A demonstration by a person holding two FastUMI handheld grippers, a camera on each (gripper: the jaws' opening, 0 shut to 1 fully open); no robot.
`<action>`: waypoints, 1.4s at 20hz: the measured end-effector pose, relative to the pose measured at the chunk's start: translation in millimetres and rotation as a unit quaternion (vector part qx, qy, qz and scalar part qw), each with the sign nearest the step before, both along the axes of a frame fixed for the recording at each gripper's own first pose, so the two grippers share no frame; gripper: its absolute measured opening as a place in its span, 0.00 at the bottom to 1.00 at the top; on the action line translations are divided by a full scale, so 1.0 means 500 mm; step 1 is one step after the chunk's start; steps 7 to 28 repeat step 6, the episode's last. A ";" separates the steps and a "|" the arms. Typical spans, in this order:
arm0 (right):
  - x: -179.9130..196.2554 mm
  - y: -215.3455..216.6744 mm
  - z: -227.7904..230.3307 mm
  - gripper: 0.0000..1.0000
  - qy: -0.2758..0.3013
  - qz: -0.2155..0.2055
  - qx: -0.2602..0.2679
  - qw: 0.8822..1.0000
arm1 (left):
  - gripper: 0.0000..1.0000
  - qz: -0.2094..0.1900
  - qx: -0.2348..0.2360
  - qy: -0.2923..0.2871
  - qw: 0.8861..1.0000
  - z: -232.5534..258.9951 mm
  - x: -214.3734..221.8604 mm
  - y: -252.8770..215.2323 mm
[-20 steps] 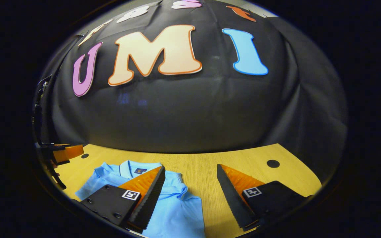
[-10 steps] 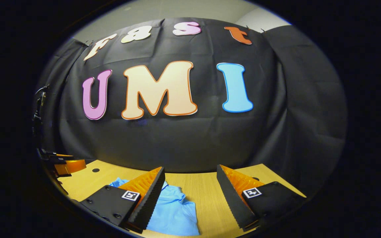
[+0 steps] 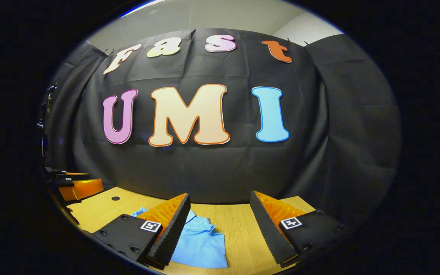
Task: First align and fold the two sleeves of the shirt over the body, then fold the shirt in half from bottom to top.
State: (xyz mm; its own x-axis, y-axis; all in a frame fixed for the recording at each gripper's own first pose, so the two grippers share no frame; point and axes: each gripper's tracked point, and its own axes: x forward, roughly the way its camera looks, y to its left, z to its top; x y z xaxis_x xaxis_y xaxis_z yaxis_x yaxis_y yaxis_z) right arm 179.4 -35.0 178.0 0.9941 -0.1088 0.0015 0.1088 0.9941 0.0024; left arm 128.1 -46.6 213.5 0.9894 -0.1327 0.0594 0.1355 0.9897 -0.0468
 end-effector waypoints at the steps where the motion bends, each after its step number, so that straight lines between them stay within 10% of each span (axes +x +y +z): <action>1: 0.002 0.004 -0.002 0.97 0.001 0.001 -0.002 1.000 | 0.95 -0.001 0.001 0.000 1.000 0.001 -0.002 -0.002; 28: 0.007 0.005 -0.010 0.97 0.007 0.004 0.003 1.000 | 0.95 0.006 0.002 -0.003 1.000 0.003 0.000 0.005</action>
